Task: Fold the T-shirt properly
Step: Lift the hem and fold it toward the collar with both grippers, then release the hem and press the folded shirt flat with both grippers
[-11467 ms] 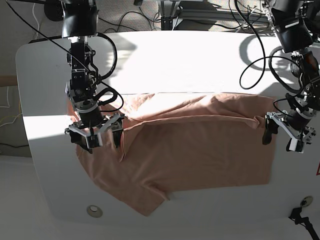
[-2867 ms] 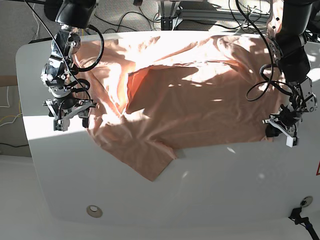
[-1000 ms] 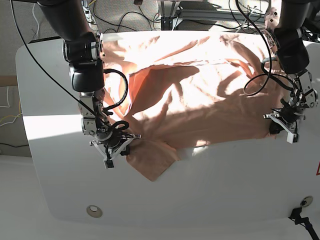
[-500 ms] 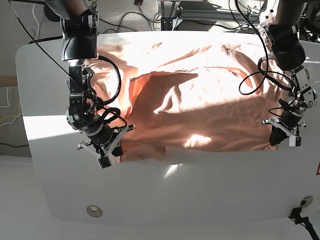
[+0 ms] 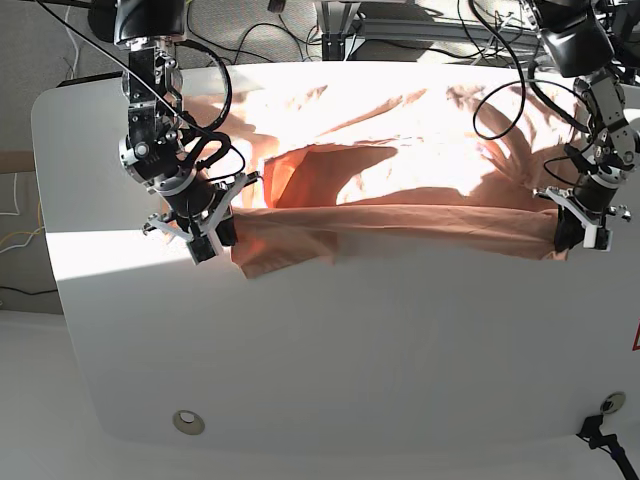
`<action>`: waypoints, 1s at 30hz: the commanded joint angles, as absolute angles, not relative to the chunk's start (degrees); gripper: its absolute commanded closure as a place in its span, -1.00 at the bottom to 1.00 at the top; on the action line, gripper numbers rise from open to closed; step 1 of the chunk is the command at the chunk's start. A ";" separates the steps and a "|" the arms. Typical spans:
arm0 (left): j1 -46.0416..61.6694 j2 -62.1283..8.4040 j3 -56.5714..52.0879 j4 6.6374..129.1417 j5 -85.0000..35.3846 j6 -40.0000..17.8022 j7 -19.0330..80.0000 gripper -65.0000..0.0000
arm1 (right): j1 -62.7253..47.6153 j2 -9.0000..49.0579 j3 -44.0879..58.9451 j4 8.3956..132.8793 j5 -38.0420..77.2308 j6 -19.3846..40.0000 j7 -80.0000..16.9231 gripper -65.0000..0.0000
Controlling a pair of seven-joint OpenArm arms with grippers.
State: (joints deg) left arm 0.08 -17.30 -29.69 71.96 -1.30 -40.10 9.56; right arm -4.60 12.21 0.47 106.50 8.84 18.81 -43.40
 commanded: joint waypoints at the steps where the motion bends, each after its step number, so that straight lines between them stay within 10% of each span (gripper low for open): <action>1: 0.66 -18.33 -30.02 74.95 -2.51 -40.00 8.04 1.00 | -4.79 12.70 2.24 109.41 8.57 18.42 -42.15 1.00; 18: 10.95 -20.79 -30.11 82.33 -2.15 -40.00 15.34 1.00 | -15.96 12.79 3.38 112.04 8.48 18.42 -42.15 1.00; 20: 10.68 -20.79 -30.46 82.42 -2.15 -40.00 18.24 0.66 | -16.40 12.79 3.38 110.81 8.48 18.07 -42.15 1.00; 24: 10.51 -20.79 -32.57 82.24 -1.98 -40.00 18.95 -0.26 | -15.96 12.79 3.38 106.33 8.48 17.89 -42.07 0.07; 26: 10.42 -20.79 -32.48 82.33 -2.07 -40.00 19.03 -0.33 | -15.34 13.05 3.38 104.92 8.48 17.89 -41.89 -0.30; 30: 8.40 -20.79 -33.98 84.79 -2.33 -40.00 19.03 -0.33 | -15.43 13.49 5.32 111.08 8.48 17.89 -41.89 -0.35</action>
State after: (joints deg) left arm 9.43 -19.22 -32.29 81.95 -1.28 -40.51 20.67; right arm -15.92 12.88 3.81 107.09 7.90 18.00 -43.29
